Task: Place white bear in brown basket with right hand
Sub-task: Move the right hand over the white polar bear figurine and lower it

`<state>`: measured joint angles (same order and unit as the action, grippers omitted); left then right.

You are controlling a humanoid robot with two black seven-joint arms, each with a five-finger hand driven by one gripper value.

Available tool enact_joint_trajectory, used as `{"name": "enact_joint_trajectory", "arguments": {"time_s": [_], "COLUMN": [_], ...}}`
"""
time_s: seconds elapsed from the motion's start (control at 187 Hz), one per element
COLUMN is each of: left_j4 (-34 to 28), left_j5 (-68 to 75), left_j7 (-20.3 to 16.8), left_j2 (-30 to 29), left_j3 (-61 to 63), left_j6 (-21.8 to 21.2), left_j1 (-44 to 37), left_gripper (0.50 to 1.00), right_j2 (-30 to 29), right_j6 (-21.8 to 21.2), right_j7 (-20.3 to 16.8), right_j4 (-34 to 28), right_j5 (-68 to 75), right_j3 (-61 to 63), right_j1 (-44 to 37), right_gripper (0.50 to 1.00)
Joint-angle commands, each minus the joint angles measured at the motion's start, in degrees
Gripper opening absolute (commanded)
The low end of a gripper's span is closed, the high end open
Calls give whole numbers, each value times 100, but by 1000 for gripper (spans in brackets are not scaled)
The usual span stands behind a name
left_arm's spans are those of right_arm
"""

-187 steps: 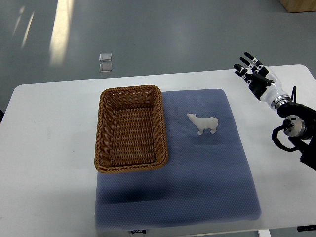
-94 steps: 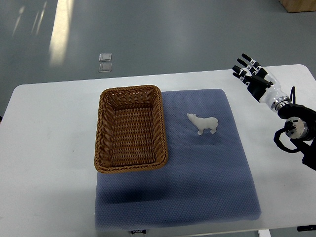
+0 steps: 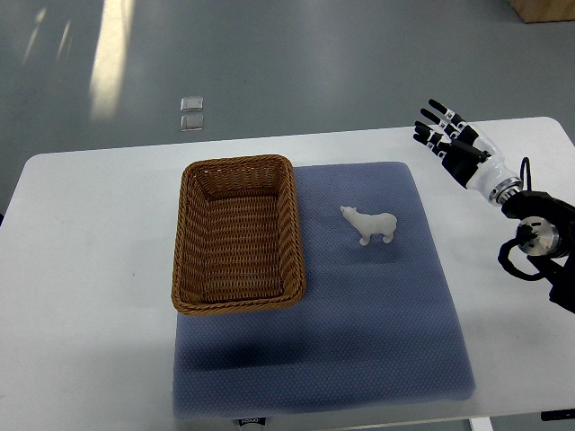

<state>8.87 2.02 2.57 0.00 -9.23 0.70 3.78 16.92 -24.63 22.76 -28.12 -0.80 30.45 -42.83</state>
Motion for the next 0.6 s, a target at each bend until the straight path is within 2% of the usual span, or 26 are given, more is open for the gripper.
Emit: {"name": "enact_joint_trajectory", "arguments": {"time_s": [0.0,0.315,0.593], "left_j4": [0,44,18], "left_j5": [0,0,0], "left_j7": [-2,-2,-2], "left_j2": [0,0,0], "left_j3": [0,0,0], "left_j6": [0,0,0], "left_j1": [9,9,0], "left_gripper": [1000,1000,1000], "right_j2": [31,40,136], "right_j6": [19,28,28], "right_j7": [0,44,563], "right_j4": [17,9,-26], "right_j5": [-61,-1414,-3241], "right_j3": [-13,-4,-4], "right_j1": [-15,-50,-200], "right_gripper": [919,917,907]}}
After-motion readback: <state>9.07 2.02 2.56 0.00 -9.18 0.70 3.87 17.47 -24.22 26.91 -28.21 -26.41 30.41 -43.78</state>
